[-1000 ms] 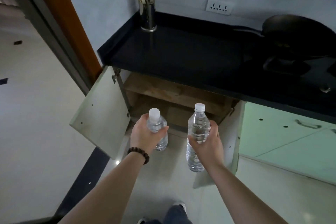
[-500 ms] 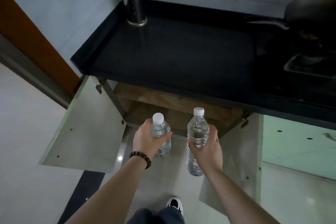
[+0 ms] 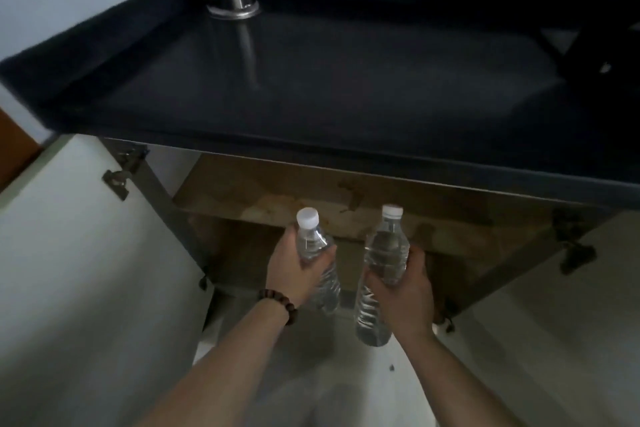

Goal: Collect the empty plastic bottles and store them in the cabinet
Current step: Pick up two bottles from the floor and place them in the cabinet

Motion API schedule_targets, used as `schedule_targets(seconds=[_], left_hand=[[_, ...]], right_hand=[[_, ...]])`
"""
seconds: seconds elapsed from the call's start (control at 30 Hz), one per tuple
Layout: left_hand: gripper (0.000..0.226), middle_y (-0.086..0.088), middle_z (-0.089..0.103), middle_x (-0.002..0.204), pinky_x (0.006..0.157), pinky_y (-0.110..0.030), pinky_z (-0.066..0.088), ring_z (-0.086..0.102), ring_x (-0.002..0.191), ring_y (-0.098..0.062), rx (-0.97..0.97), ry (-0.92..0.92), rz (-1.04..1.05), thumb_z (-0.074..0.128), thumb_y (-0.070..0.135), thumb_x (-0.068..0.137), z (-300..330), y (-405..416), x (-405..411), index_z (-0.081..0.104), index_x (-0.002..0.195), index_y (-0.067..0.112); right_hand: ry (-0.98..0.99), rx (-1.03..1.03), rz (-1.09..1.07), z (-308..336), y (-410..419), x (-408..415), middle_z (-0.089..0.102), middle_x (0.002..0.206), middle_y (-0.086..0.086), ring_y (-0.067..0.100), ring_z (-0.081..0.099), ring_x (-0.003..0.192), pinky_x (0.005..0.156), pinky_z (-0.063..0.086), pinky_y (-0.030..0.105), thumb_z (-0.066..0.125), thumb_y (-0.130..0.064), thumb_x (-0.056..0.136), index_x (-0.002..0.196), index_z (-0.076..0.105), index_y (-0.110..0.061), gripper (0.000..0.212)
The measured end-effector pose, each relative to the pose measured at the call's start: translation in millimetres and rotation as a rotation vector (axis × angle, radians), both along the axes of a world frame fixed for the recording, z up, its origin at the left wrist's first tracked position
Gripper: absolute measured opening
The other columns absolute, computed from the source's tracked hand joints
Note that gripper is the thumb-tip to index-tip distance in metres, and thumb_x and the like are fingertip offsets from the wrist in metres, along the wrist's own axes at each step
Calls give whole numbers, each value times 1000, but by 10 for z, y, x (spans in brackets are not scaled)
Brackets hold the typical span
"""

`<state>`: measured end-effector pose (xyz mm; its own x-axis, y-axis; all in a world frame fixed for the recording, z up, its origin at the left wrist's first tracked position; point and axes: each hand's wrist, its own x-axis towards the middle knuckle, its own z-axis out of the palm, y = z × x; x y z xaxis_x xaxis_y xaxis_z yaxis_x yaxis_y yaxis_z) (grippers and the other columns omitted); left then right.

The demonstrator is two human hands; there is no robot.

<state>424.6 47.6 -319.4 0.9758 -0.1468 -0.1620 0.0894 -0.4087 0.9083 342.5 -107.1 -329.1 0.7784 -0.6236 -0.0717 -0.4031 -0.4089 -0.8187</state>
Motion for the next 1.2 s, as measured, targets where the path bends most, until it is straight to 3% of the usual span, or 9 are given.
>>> schedule_targets(seconds=[0.13,0.23,0.37,0.53,0.67,0.8,0.93,1.07,1.2], left_hand=[[39,14,60,97,70,-26,45,60,89,-7,-22,-51,-94,69,41,83,-406,-255,518,47,111,25],[43,11,62,98,78,-36,52,61,89,-10,-12,-89,-162,70,46,79,-472,-456,905,49,111,25],[59,9,59,104,78,-35,49,58,93,-13,-53,-23,-181,72,56,73,-386,-752,1264,49,118,27],[69,6,65,109,62,-29,43,62,92,-13,-88,33,-100,75,65,60,-466,-1129,1602,56,117,30],[84,1,65,114,79,-33,50,62,99,-22,-45,11,7,67,78,54,-624,-1229,1754,58,118,24],[43,5,66,106,85,-29,50,62,96,-17,-52,-50,-85,69,53,76,-684,-1152,1698,67,104,21],[33,0,66,107,92,-39,50,61,97,-20,6,-75,-242,55,50,88,-662,-1022,1552,64,108,24],[27,3,62,115,94,-34,47,59,106,-19,66,-156,-336,58,51,89,-692,-902,1402,58,109,33],[49,-2,56,133,99,-32,42,53,119,-23,159,-269,-359,54,52,90,-670,-853,1268,48,133,28]], right_hand=[[-115,-6,2,-484,-220,441,65,113,-3,18,65,99,83,52,34,80,-31,73,127,47,-23,64],[-151,-24,11,-569,-434,707,62,108,-9,12,60,96,85,51,36,77,-30,75,131,45,-27,64],[-171,-32,2,-529,-699,953,59,97,-10,13,59,89,78,47,31,76,-35,76,114,51,-29,46],[-145,-50,-19,-581,-922,1235,66,88,-7,15,66,81,70,51,31,73,-43,77,93,55,-32,27],[-138,-10,-85,-648,-964,1441,67,95,-2,18,64,83,69,50,29,70,-55,76,106,60,-29,40],[-144,-4,-90,-610,-916,1572,67,105,-5,22,64,95,86,52,43,61,-72,68,108,58,-40,51],[-110,-20,-70,-566,-885,1594,67,110,0,27,64,100,90,51,39,63,-68,73,110,61,-35,49],[-99,-12,-37,-545,-825,1573,66,116,4,26,62,101,89,49,35,64,-56,80,115,63,-29,44],[-78,-65,32,-522,-757,1500,66,111,4,24,61,95,82,48,32,58,-50,88,119,59,-29,38]])
